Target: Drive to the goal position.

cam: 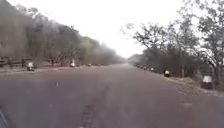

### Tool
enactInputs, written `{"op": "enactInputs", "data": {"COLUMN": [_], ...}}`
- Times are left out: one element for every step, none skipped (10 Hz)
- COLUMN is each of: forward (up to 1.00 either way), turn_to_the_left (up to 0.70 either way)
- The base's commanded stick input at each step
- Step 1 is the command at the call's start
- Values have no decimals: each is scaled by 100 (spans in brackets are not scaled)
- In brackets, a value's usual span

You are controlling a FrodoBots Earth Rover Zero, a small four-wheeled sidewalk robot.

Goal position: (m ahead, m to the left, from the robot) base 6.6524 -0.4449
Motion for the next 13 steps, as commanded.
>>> {"op": "enactInputs", "data": {"forward": [100,100,100,100,100,100,100,100,100,100,100,100,100], "turn_to_the_left": [0,0,0,0,0,0,0,0,0,0,0,0,0]}}
